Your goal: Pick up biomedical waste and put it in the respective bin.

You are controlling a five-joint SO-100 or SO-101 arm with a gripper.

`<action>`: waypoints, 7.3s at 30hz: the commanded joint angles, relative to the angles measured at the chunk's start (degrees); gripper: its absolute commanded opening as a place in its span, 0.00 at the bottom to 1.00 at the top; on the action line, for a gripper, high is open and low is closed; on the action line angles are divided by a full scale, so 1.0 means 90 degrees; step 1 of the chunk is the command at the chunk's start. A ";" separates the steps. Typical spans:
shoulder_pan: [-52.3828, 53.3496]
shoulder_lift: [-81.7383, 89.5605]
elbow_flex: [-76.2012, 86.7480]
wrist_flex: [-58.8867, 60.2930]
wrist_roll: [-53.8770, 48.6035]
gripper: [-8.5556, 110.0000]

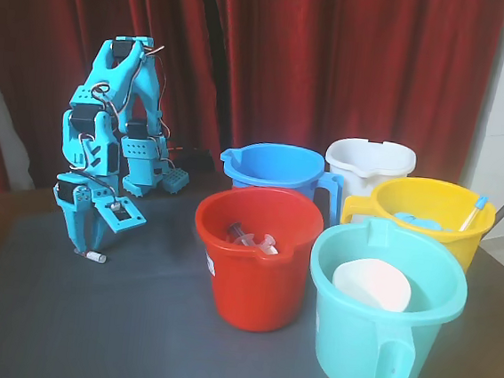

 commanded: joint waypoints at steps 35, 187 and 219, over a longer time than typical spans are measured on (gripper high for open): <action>-0.0469 0.0049 -0.0254 -0.0137 -0.0215 0.19; -0.7178 -0.2471 -0.9844 0.6689 0.5303 0.18; -0.2148 0.8213 -0.2100 0.6309 -0.0908 0.07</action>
